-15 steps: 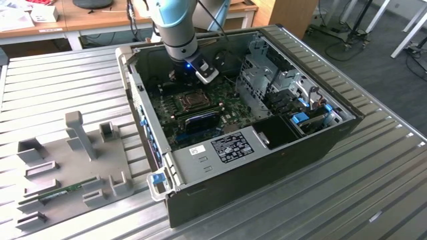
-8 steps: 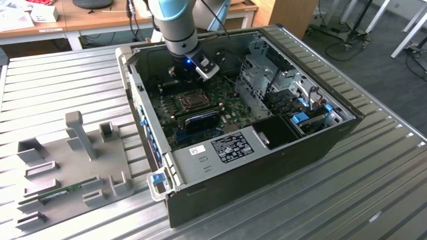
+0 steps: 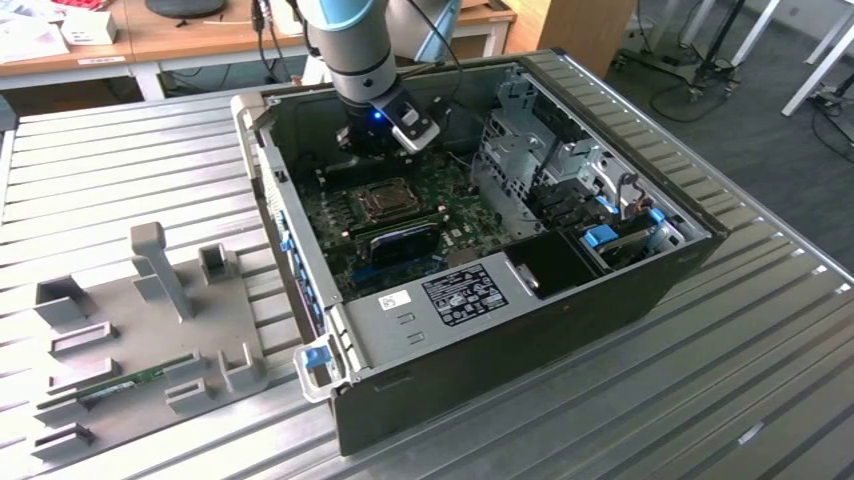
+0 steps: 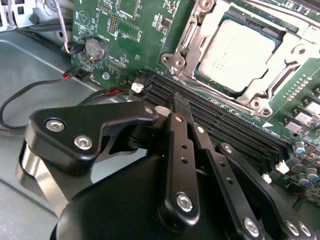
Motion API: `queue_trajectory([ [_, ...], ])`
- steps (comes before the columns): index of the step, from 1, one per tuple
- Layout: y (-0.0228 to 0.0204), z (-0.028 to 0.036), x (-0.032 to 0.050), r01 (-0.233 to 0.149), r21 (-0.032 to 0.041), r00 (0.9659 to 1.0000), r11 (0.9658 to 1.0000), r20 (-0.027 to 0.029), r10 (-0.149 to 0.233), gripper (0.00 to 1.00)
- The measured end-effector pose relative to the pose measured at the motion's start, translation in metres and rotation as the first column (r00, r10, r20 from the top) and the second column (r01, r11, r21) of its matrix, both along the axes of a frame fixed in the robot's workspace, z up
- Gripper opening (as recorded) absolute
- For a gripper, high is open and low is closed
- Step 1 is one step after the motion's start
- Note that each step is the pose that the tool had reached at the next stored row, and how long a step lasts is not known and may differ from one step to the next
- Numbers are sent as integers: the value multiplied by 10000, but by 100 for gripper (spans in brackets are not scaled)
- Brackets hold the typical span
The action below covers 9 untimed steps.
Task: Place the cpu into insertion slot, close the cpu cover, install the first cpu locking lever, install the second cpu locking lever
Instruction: 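Install the first cpu locking lever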
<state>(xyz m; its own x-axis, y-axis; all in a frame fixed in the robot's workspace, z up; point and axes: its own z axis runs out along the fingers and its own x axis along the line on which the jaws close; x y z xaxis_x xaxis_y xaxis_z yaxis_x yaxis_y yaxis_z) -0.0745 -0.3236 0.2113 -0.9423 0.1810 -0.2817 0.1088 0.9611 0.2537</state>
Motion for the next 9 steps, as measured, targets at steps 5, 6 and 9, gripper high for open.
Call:
queue_trajectory([
  [5,0,9,4,1,-27,9989,10000,-479,-2,10],
  [6,0,9,5,0,-59,9978,10000,-656,-3,10],
  [9,0,9,5,-8,-277,9935,9996,-1136,-24,10],
])
